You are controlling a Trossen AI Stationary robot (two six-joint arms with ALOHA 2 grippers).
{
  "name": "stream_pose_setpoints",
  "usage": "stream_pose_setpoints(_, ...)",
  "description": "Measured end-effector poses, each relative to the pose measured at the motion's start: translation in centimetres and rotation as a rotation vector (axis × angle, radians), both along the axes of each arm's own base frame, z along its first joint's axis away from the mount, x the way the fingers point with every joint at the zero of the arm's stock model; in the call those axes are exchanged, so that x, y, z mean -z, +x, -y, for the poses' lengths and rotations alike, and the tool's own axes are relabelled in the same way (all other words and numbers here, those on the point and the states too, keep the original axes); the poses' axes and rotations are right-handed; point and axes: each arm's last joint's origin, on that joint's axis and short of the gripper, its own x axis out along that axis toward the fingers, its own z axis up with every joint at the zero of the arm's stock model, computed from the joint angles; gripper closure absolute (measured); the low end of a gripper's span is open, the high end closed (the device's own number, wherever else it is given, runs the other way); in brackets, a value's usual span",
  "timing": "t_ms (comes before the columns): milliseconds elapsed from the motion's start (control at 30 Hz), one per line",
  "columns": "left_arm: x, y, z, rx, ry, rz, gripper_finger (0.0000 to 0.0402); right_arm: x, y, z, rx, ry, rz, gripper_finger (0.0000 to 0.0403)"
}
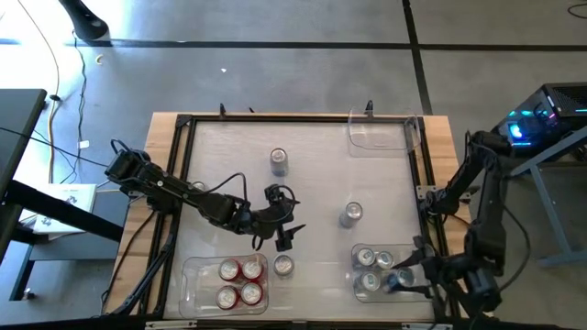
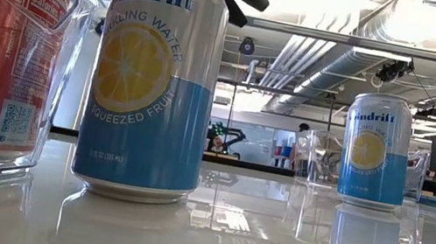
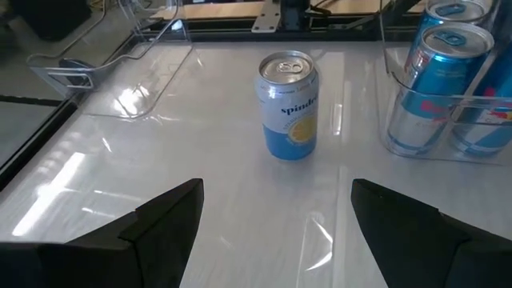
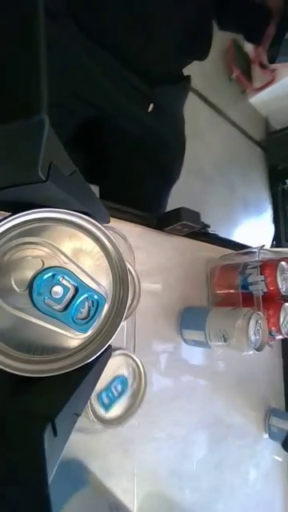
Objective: Sort soda cans
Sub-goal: Put the blue soda can into the bottom right transparent bin
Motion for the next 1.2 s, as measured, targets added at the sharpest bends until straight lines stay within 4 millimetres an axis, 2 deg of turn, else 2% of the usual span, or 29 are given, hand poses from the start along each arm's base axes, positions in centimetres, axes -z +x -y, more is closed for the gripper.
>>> stream_pose_setpoints(133, -0.1, 0.1, 0.0, -0.001, -0.005, 0.013, 0.0088, 2.1, 0.5, 0.0, -0.010, 0.013, 0.028, 0.0191)
stream_pose_setpoints(533, -0.1, 0.1, -0.1, -0.034, -0.015, 0.025, 0.0088, 5.5, 1.7, 0.8, -0.082, -0.005, 0.022, 0.0191)
stream_pose_setpoints(900, -0.1, 0.1, -0.1, -0.057, -0.056, 0.040, 0.0088, 6.3, 2.1, 0.5, -0.145, -0.067, 0.024, 0.0189)
stream_pose_setpoints(1033, -0.1, 0.1, -0.1, -0.061, -0.063, 0.043, 0.0088, 6.7, 2.4, -0.1, -0.152, -0.079, 0.036, 0.0165)
stream_pose_setpoints(1200, -0.1, 0.1, -0.1, -0.066, -0.073, 0.048, 0.0088, 7.0, 2.5, -0.3, -0.128, -0.100, 0.057, 0.0156)
